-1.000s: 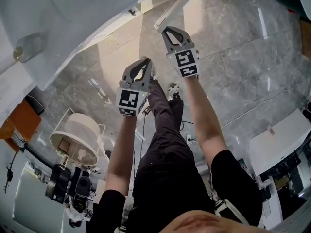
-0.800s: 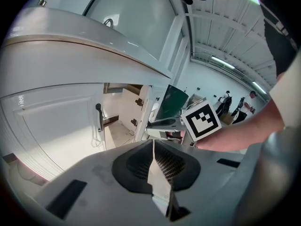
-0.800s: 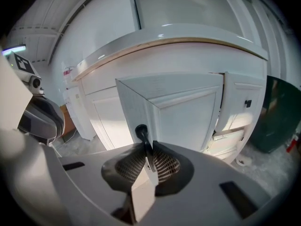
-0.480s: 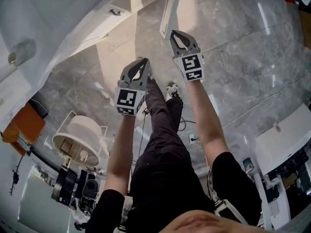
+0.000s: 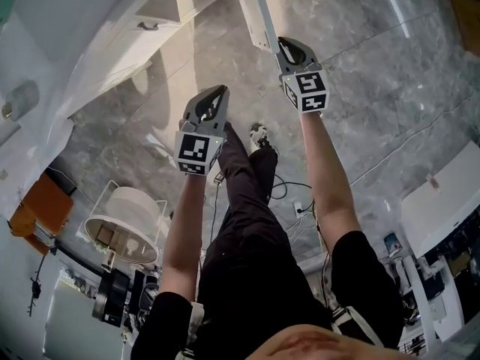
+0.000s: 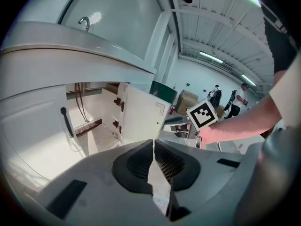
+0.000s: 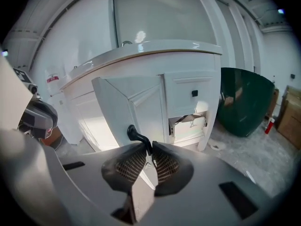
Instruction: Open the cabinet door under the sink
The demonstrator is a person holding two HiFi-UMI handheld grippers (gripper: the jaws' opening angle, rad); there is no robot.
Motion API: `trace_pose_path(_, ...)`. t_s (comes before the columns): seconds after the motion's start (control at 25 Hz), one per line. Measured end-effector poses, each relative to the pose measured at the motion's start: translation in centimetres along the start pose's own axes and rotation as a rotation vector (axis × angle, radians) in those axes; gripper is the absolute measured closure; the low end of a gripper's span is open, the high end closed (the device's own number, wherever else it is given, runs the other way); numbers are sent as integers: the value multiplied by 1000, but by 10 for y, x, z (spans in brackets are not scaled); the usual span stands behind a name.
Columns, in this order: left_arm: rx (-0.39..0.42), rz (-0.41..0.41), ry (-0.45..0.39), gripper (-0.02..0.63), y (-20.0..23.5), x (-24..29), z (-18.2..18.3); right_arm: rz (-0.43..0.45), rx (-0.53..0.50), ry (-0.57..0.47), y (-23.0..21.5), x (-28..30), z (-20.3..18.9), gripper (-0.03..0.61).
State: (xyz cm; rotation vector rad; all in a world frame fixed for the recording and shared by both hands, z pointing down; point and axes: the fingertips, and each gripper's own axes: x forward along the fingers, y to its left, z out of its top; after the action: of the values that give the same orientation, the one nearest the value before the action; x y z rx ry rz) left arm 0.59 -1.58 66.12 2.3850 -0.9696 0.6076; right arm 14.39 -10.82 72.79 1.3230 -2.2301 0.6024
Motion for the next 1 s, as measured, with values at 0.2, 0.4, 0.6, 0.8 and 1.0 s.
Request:
trace_pose_path(0.2, 31, -18, -19, 592, -4, 11, 15, -24, 9, -9, -30, -7, -3, 491)
trace_pose_path(0.4, 42, -24, -22, 592, 3, 15, 22, -60, 90, -14, -54, -12, -7, 495)
trace_pose_path(0.6, 49, -22, -26, 592, 11, 18, 26, -121, 92, 17, -68, -17, -7, 499)
trace_pose_path(0.8, 45, -23, -26, 592, 14, 18, 29, -160, 120, 74, -70, -25, -24, 515)
trace_pose_path(1.0, 49, -25, -44, 592, 13, 14, 38, -123, 72, 116, -46, -34, -36, 515)
